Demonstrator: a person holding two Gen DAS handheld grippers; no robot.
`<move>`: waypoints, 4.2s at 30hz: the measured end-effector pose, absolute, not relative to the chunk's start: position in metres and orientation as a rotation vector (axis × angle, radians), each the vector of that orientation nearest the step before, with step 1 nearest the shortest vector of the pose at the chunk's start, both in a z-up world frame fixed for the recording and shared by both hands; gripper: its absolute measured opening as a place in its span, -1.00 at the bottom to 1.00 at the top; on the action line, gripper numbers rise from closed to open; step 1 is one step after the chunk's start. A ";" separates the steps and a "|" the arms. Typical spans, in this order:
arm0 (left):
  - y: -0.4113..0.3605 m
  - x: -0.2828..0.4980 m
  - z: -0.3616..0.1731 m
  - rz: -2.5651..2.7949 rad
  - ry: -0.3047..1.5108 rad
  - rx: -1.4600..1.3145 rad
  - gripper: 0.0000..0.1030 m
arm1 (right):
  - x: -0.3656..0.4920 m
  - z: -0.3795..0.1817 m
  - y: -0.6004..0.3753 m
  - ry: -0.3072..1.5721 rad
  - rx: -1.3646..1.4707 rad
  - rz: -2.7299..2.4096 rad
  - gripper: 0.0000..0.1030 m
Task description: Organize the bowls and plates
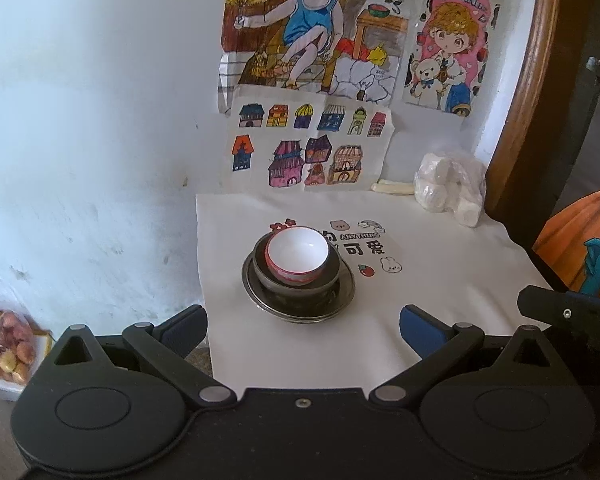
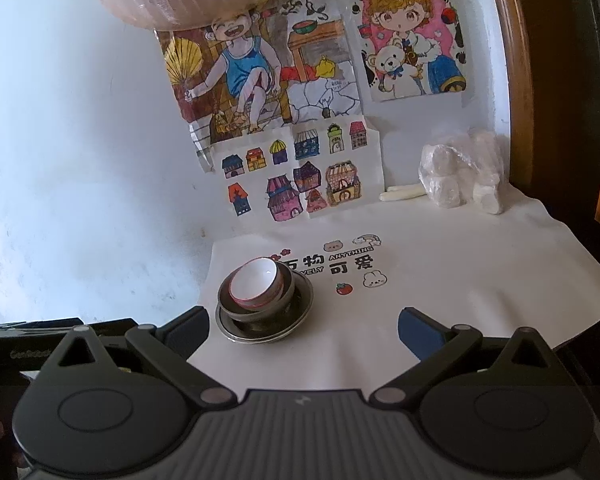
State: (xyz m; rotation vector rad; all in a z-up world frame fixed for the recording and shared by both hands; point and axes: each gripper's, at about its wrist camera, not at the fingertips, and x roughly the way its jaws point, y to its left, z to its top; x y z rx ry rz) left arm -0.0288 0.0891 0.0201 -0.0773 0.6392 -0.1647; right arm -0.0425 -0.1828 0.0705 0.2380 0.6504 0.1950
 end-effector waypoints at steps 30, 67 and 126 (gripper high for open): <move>0.160 -0.039 0.011 -0.304 0.601 -0.014 0.98 | -0.080 0.068 -0.112 0.638 0.211 0.063 0.99; 0.165 -0.045 0.010 -0.301 0.601 -0.020 0.98 | -0.084 0.069 -0.104 0.654 0.204 0.059 0.99; 0.159 -0.050 0.018 -0.346 0.525 -0.042 0.98 | -0.077 0.063 -0.109 0.662 0.203 0.050 0.99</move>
